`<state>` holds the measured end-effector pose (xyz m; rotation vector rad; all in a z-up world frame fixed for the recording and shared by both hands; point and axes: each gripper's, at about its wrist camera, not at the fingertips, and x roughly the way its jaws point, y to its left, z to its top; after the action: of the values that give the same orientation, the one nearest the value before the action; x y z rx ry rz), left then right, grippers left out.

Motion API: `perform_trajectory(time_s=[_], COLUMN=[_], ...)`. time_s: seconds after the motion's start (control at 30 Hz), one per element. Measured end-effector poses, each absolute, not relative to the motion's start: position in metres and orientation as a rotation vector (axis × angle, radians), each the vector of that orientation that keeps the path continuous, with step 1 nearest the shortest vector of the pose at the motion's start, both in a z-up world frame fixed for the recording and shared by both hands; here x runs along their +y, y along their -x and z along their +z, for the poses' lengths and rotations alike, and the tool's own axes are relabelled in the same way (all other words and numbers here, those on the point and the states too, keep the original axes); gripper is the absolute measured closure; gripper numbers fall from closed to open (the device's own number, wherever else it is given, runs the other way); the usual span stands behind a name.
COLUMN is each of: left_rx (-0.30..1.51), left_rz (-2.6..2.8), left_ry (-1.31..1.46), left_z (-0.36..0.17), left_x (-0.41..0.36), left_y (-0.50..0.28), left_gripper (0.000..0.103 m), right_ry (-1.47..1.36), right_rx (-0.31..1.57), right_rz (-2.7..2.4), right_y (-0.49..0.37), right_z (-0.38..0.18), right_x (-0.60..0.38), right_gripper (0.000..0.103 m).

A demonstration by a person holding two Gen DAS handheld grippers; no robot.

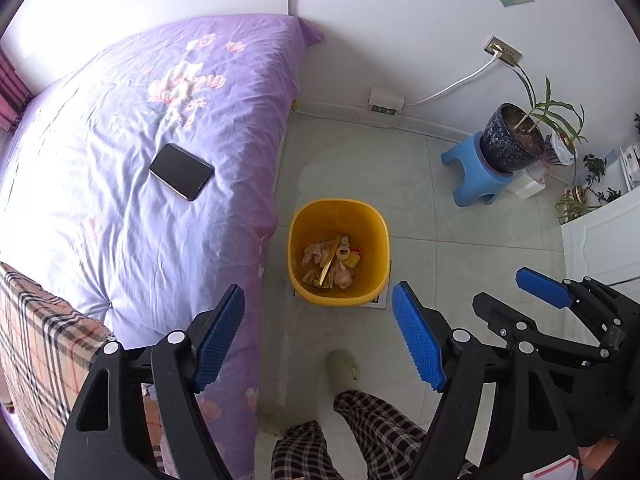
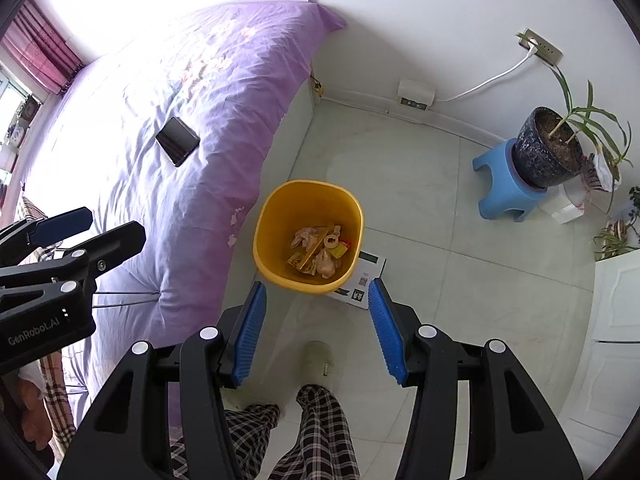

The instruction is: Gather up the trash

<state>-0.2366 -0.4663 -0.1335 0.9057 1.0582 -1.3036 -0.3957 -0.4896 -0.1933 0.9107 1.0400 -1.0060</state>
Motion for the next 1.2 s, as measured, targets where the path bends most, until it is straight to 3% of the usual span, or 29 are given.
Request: perform_trajectory(time_s=[1.2], left_rx=[1.058], left_rz=[-1.285], left_ry=[-0.918], left_z=[-0.1339], left_x=[-0.4689], left_y=[0.2333], left_gripper=[0.023], right_ry=[-0.921], right_rx=[1.035], right_rz=[-1.001], right_y=[0.3923], right_z=[-0.1933], right_x=[-0.4972], right_gripper=[0.047])
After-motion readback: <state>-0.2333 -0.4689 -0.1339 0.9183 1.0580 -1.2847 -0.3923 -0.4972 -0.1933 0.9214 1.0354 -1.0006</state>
